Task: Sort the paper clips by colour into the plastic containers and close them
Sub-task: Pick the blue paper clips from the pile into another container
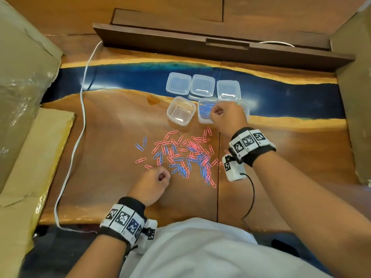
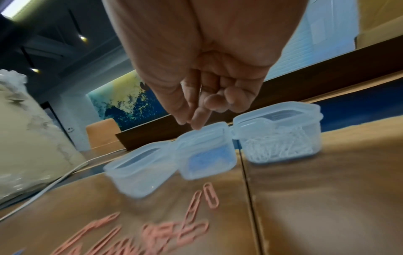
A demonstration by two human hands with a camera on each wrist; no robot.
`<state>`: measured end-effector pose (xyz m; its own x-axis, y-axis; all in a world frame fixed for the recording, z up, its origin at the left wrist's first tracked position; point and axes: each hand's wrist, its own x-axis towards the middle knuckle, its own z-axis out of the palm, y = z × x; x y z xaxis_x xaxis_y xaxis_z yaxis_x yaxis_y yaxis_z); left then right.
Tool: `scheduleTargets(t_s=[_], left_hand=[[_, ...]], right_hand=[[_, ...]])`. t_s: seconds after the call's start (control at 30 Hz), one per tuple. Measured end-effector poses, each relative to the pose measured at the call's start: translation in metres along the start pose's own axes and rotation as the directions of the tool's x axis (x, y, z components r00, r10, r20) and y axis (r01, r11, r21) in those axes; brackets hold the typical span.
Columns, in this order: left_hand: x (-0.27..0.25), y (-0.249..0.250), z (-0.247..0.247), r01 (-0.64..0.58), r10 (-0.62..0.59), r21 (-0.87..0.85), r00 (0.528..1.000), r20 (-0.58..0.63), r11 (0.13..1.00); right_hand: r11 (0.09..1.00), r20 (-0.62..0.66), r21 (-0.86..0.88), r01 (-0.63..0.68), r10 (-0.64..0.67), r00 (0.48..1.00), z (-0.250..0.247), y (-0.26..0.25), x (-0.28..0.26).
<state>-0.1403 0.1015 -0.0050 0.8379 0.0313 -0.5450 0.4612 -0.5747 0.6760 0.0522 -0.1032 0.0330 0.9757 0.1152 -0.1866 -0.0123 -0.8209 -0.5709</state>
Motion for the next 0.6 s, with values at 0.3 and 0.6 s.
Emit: scheduleTargets(t_s=[0.3,0.6], left_hand=[[0.031,0.043,0.003,-0.149,0.164,0.187,0.984,-0.067,0.971],[0.083,0.064,0.010,-0.277,0.330,0.441,0.943,-0.048,0.854]], right_hand=[[0.980,0.379,-0.144,0.137,-0.073,0.922,0.042,0.025,-0.076],[0.989,0.288,-0.142,0.044,-0.001,0.958,0.056,0.035,-0.086]])
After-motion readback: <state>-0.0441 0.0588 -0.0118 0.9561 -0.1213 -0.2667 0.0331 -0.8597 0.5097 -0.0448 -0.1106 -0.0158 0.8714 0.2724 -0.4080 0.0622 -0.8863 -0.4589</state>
